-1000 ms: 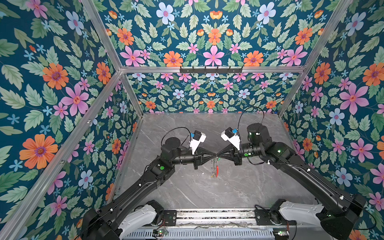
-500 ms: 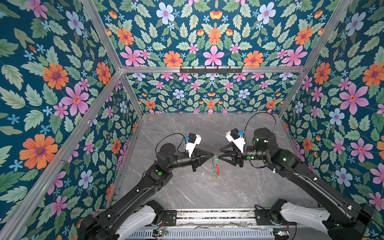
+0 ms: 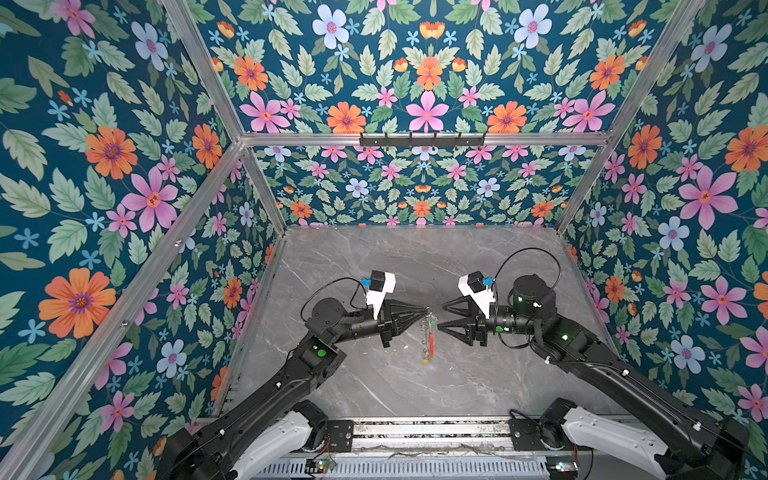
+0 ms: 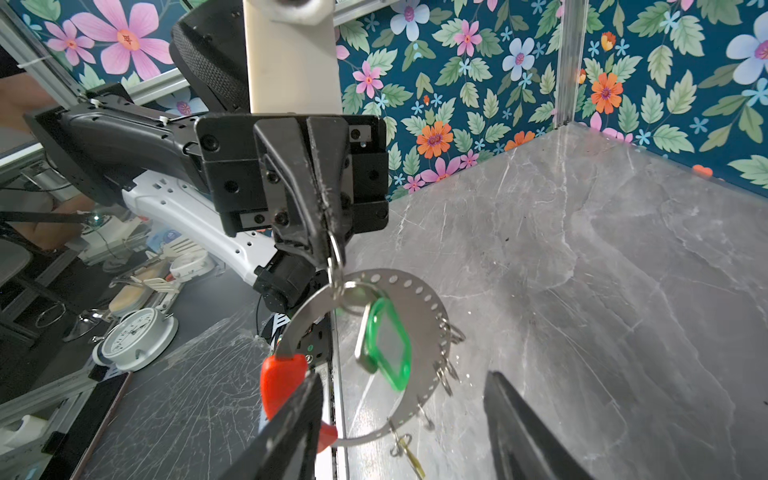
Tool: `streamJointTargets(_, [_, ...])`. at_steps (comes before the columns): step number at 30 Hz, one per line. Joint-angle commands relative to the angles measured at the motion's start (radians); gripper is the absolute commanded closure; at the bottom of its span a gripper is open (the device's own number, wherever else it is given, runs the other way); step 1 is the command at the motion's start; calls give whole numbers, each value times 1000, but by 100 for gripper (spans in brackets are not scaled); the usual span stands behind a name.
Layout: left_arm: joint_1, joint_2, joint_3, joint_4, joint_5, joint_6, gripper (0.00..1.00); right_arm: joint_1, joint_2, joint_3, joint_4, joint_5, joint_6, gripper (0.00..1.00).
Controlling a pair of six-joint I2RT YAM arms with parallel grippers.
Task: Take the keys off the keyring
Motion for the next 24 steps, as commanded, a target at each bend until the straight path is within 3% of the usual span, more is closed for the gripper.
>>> streamJointTargets(1, [0,6,-8,123,14,-38,100,1,16,4,87,-45,20,38])
streamJointTargets(5, [0,19,-15,159,4,-57,100,4,35,15,105,-66,31,40])
streamJointTargets(10, [0,26,-25,201,-12,-76,100,12,49,23,107,-69,30,58])
streamJointTargets(18, [-1,45,-37,250,-6,-102,100,24,59,41,80,-45,17,71])
streamJointTargets(21, [0,44,-38,254,-13,-103,100,27,59,47,66,-44,7,86])
streamJointTargets(24, [-1,48,-41,266,-21,-107,100,30,54,49,52,-45,1,94])
